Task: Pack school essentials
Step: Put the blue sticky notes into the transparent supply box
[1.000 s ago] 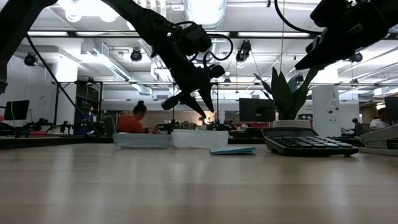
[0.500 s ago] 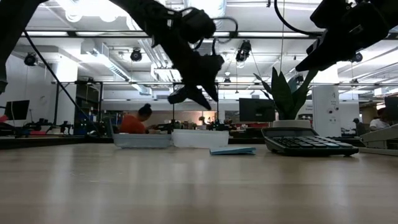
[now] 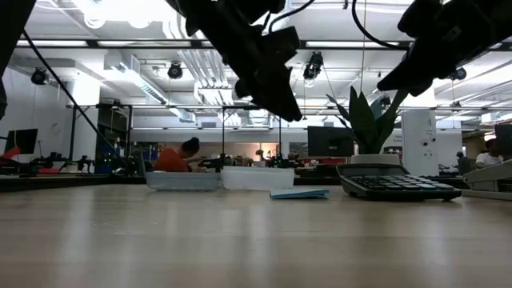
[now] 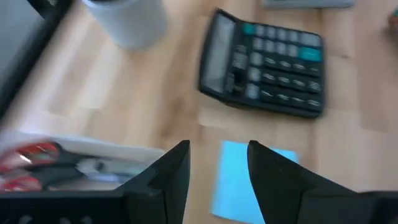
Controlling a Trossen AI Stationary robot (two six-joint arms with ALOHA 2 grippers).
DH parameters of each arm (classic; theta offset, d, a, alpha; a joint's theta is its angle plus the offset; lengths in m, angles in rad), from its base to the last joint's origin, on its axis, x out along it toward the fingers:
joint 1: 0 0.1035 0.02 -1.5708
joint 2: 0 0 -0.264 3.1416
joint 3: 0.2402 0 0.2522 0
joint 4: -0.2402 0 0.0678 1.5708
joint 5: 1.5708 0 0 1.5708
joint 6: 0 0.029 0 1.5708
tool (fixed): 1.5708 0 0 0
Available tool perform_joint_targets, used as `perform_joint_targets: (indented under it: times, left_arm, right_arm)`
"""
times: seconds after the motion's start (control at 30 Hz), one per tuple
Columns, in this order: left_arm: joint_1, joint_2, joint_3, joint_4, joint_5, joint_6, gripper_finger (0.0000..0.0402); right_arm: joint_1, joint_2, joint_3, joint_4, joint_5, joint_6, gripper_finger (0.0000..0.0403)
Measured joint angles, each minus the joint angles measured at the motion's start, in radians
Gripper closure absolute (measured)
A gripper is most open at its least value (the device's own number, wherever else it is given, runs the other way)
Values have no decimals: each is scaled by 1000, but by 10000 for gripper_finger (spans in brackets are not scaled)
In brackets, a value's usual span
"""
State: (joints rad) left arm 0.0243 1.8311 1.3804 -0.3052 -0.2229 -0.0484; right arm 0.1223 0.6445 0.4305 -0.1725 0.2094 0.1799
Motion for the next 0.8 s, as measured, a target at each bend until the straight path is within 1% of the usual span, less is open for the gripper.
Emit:
perform_joint_targets:
  times: [0.07,0.13,0.2,0.33,0.4,0.5,0.63,0.8]
  left_arm:
    - [-32,-12,-3,-17,2,-41,261]
    - [-69,-35,-5,-13,1,-48,261]
    - [-106,-56,-19,-12,-22,-47,261]
    - [-167,-95,-87,-12,-68,-43,261]
    - [-191,-116,-127,12,-71,-43,261]
    - [-215,-132,-192,66,-73,-49,261]
    - [-237,-131,-269,157,-73,-51,261]
    - [-243,-115,-369,399,-73,-51,261]
  right_arm:
    - [6,0,-1,-2,-4,26,394]
    - [20,0,-1,-1,-6,39,394]
    - [40,0,-1,5,-7,48,394]
    - [81,5,-1,46,-7,59,394]
    - [95,15,2,62,-7,59,394]
    - [108,45,19,95,-7,59,394]
    - [125,116,59,111,-7,62,394]
    - [135,231,122,108,-7,97,394]
